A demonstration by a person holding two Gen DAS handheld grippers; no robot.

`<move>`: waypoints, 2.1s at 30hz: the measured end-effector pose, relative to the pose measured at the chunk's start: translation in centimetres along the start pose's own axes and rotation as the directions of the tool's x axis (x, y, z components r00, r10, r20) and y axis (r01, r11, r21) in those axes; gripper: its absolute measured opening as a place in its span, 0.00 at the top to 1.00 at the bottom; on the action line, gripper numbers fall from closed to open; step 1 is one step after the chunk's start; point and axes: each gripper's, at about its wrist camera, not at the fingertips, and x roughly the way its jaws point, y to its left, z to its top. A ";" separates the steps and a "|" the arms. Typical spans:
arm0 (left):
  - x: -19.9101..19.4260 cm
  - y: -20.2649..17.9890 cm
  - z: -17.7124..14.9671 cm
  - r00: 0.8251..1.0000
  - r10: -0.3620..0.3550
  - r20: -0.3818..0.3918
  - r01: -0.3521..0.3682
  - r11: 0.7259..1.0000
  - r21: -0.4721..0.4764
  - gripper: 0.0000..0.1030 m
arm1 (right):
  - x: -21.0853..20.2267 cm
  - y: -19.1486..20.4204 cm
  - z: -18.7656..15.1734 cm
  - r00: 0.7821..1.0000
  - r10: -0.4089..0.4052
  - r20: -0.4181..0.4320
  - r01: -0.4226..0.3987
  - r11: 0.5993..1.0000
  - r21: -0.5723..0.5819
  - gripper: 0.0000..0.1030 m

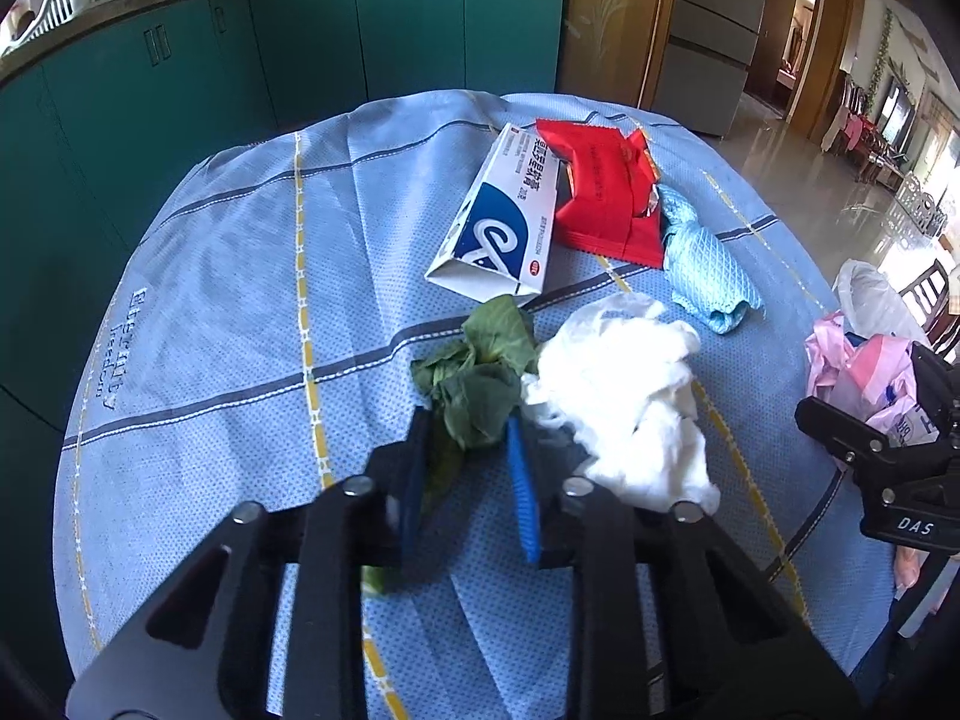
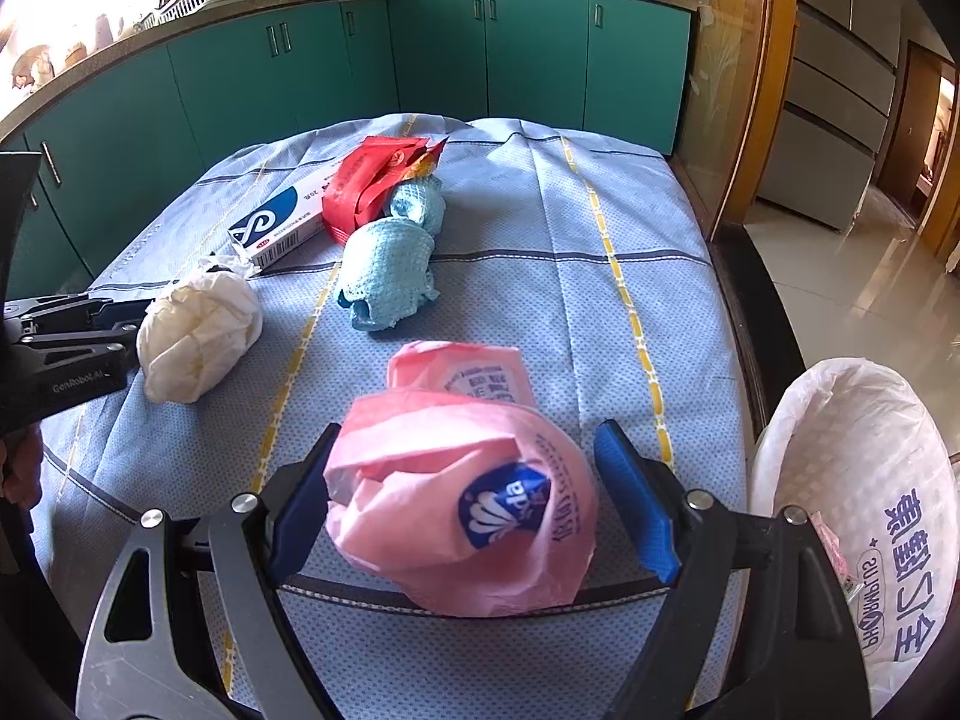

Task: Collect trash
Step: 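Close the left tool on the green vegetable stem, then lift the green vegetable with the left tool while the right tool holds the pink bag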

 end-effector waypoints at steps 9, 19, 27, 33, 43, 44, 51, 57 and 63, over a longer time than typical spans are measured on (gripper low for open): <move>-1.7 -0.2 0.0 0.999 0.002 0.052 -0.003 1.000 0.010 0.81 | 0.0 0.4 0.0 1.000 -0.025 0.004 0.025 1.000 -0.014 0.21; -2.6 0.5 -0.1 0.997 0.006 0.079 -0.005 1.000 -0.012 0.81 | -0.5 0.9 -0.1 1.000 -0.017 0.024 0.018 0.999 -0.040 0.41; -5.6 1.1 0.1 0.975 0.010 0.220 0.000 0.999 -0.047 0.84 | -1.5 0.7 0.0 0.998 -0.003 0.061 0.005 0.999 -0.033 0.41; -7.3 1.7 0.2 0.956 -0.005 0.292 0.026 0.997 -0.069 0.84 | -1.3 0.7 -0.2 0.999 -0.007 0.050 0.008 0.999 -0.031 0.41; -8.3 3.4 0.2 0.947 -0.007 0.321 0.050 0.991 -0.125 0.84 | -1.5 0.4 -0.1 0.998 -0.004 0.057 0.005 1.000 -0.021 0.41; -8.3 3.3 0.2 0.947 -0.010 0.320 0.051 0.991 -0.121 0.84 | -1.5 0.4 -0.1 0.998 -0.004 0.059 0.005 1.000 -0.020 0.41; -3.1 1.1 -0.1 0.995 -0.007 0.095 0.009 1.000 -0.023 0.67 | -1.5 0.4 -0.2 0.999 -0.002 0.053 0.004 1.000 -0.022 0.41; -0.2 -0.6 0.2 1.000 -0.010 0.018 0.009 0.999 0.032 0.56 | -1.2 0.4 0.0 0.999 0.003 0.046 -0.002 1.000 -0.019 0.41; 0.7 -0.9 0.6 1.000 0.000 0.001 0.000 0.999 0.042 0.56 | -1.0 0.5 -0.1 0.999 0.004 0.039 -0.003 1.000 -0.026 0.41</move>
